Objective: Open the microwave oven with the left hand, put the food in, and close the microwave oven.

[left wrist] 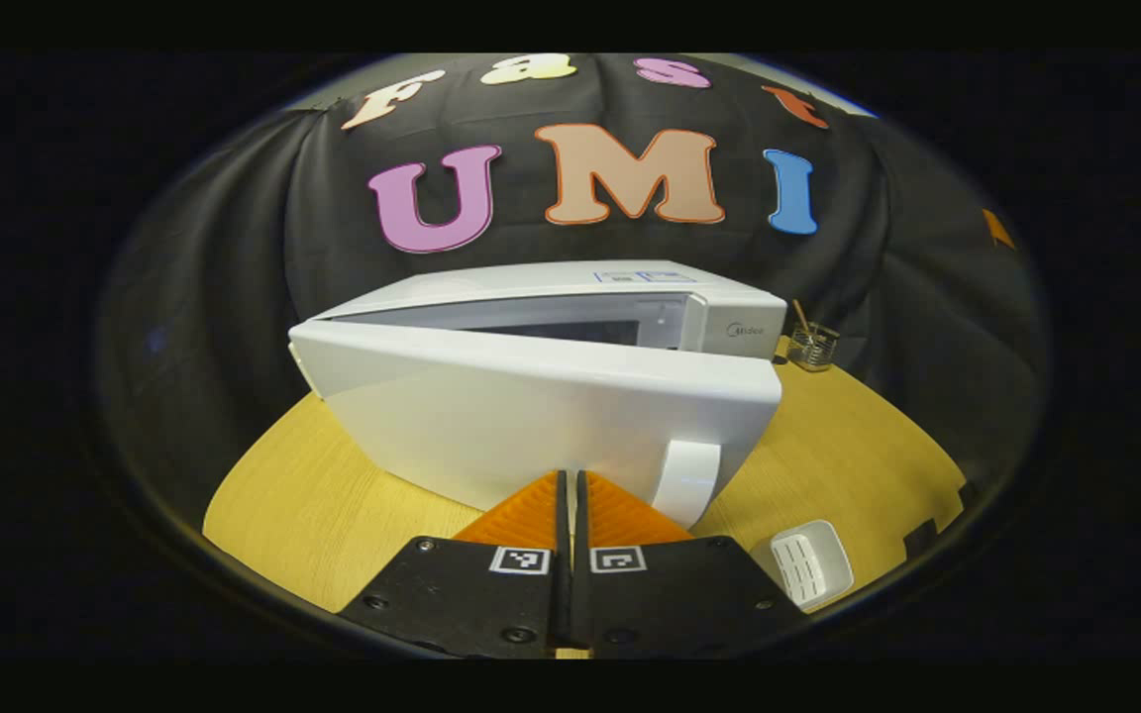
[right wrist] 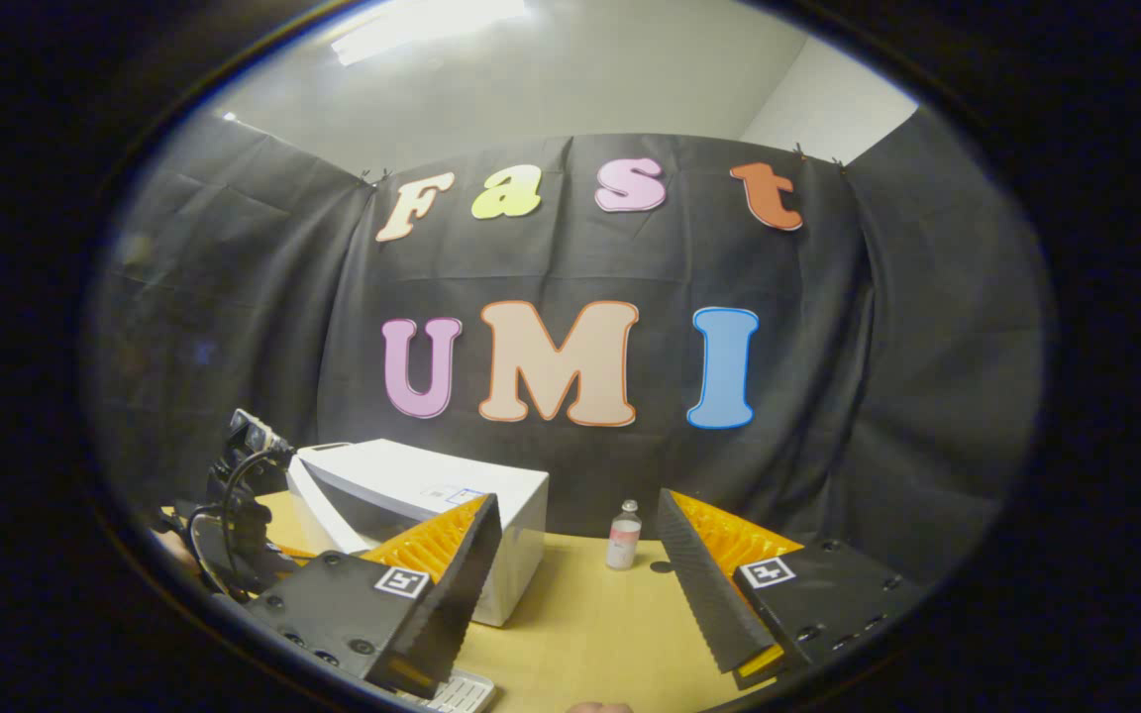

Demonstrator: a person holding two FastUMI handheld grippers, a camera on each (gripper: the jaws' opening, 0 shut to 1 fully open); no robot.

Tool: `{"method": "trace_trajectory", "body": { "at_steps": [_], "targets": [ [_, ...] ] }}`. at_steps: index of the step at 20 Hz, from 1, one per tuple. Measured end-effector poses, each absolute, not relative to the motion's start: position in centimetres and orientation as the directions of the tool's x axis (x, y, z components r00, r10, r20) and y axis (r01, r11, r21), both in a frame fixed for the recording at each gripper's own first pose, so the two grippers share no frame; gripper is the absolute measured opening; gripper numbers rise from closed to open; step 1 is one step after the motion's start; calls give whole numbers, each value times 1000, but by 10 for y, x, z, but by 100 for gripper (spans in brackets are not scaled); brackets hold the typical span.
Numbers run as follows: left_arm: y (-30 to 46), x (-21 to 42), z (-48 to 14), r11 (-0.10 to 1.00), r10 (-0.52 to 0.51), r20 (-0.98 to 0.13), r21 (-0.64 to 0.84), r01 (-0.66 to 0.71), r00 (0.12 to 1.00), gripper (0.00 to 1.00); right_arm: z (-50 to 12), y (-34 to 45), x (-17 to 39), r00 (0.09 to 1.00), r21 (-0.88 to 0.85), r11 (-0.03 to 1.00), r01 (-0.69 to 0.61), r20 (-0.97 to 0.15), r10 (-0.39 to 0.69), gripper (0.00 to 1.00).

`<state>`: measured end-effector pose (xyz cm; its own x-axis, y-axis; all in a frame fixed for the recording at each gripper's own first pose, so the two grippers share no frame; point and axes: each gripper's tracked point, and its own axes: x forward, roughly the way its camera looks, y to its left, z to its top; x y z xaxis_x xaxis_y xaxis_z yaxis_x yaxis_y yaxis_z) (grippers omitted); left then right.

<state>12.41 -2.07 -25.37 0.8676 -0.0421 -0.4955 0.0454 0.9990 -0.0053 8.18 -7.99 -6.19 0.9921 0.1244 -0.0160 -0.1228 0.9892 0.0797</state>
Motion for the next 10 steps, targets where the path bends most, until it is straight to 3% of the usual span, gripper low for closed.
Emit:
{"method": "trace_trajectory", "body": {
  "at_steps": [10],
  "targets": [
    [-32,172,-244,998,-51,-466,-51,31,883,1,-66,-92,75,994,81,992,-98,-39,101,87]
  ]
}}
